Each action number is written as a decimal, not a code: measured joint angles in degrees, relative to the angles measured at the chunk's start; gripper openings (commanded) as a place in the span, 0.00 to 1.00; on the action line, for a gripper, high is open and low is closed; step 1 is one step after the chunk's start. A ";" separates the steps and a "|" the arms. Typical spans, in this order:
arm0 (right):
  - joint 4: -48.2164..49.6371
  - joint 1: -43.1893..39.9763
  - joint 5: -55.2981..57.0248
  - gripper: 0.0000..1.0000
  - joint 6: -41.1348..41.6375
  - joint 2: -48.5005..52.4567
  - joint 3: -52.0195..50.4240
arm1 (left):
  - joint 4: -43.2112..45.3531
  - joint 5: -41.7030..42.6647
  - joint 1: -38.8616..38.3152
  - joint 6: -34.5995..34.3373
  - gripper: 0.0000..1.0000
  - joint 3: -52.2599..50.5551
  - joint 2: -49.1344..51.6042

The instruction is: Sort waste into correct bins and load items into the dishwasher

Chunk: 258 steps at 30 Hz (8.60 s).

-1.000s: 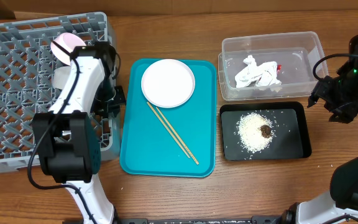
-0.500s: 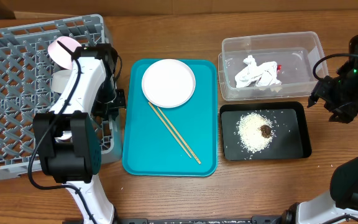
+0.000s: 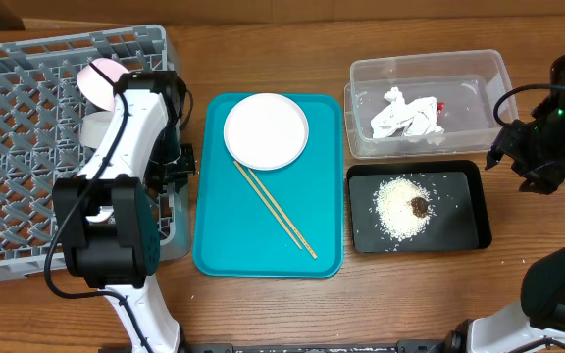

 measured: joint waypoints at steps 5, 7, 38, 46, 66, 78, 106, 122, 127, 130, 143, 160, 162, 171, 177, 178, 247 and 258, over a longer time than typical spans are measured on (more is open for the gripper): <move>0.00 0.00 0.02 0.66 0.00 0.00 0.00 | -1.16 -1.01 -0.04 0.17 0.28 0.90 0.00; 0.00 0.00 0.00 0.67 0.00 0.00 0.00 | -1.16 -1.29 -0.07 0.17 0.28 0.92 0.00; 0.02 0.00 -0.02 0.66 -0.02 0.00 -0.02 | 36.17 -3.43 2.51 1.88 0.13 3.69 -10.21; 0.22 -0.02 -0.09 0.66 0.00 0.00 -0.04 | 32.11 2.56 8.00 1.84 0.16 17.79 0.24; 0.26 0.00 -0.09 0.67 0.00 0.00 -0.04 | 42.95 13.99 8.81 1.44 0.21 20.37 15.10; 0.26 0.00 -0.09 0.67 0.00 0.00 -0.04 | 40.96 18.82 7.10 1.42 0.16 20.37 15.10; 0.26 -0.02 -0.09 0.67 0.00 0.00 -0.04 | 48.85 27.32 1.62 -1.77 0.20 20.39 15.10; 0.07 -0.02 -0.09 0.66 0.02 0.00 -0.04 | 46.05 31.67 -1.79 -1.92 0.15 23.19 15.10; 0.04 0.00 -0.07 0.66 -0.02 0.00 -0.04 | 29.73 27.21 -0.50 0.22 0.09 27.74 12.92; 0.00 -0.02 -0.09 0.67 -0.02 0.00 -0.07 | 17.49 22.23 0.00 1.11 0.11 29.27 8.74; -0.26 0.00 -0.09 0.66 0.02 0.00 -0.09 | -11.76 5.09 0.44 1.36 0.18 27.56 0.15; -0.35 0.00 -0.11 0.67 0.00 0.00 -0.09 | -10.38 -6.73 1.14 -4.85 0.11 8.66 0.22; -0.37 0.00 -0.09 0.67 0.00 0.00 -0.09 | -10.23 -7.23 1.25 -5.05 0.11 8.66 0.22; -0.33 -0.02 -0.11 0.66 0.02 0.00 -0.09 | -10.32 -9.03 3.48 -5.95 0.06 4.57 0.22; -0.33 0.00 -0.09 0.66 0.02 0.00 -0.09 | -7.04 -5.66 3.82 -5.55 0.05 0.76 0.22; -0.33 0.00 -0.11 0.66 -0.02 0.00 -0.09 | -6.43 -5.18 3.78 -4.90 0.05 0.59 0.22; -0.02 0.00 -0.11 0.79 0.02 0.00 -0.09 | 18.23 9.97 -15.15 8.15 0.44 12.63 -4.85; 0.31 0.00 -0.20 0.82 -0.02 0.00 -0.11 | -2.51 16.61 -20.70 -13.16 1.00 12.81 -4.94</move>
